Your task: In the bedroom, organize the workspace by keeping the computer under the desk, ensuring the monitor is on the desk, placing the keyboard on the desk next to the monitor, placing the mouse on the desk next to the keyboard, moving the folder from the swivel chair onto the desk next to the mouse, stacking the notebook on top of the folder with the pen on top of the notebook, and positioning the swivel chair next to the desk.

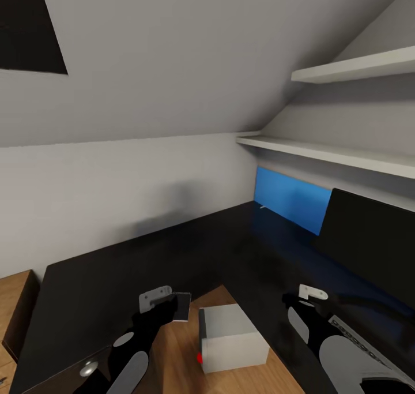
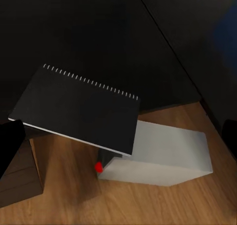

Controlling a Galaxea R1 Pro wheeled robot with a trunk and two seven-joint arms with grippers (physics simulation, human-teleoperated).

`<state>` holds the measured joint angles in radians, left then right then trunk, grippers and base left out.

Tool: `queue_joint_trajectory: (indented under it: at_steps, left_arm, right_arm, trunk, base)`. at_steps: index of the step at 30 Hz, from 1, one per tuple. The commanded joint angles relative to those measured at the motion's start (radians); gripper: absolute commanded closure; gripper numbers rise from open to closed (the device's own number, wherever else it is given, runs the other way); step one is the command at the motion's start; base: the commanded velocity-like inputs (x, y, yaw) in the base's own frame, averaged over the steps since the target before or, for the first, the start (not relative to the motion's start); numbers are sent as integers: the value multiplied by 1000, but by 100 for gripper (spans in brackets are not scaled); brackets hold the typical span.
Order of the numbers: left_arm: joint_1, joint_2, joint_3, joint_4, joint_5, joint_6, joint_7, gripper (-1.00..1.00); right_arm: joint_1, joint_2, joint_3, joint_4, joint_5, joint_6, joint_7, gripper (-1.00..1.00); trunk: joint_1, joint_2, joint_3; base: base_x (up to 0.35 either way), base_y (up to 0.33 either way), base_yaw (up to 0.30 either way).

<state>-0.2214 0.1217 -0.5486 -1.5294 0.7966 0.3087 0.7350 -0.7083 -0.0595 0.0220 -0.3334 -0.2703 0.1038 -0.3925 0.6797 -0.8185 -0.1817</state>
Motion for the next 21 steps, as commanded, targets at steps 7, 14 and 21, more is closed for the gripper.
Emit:
queue_joint_trajectory:
  at_steps: [7, 14, 21]
  left_arm:
    - [-1, 1, -2, -2, 4, 3, 7, -100]
    - [-1, 1, -2, -2, 5, 3, 7, -100]
    - [-1, 1, -2, -2, 4, 3, 8, -100]
  right_arm:
    - [0, -2, 2, -4, -5, 9, -5, 100]
    - [0, -2, 2, -4, -5, 9, -5, 100]
    - [0, -1, 2, -4, -4, 9, -5, 100]
  trunk:
    - [27, -51, -24]
    - [54, -100, -46]
    - [81, -149, -67]
  base:
    - [0, 0, 0]
    - [0, 0, 0]
    - [0, 0, 0]
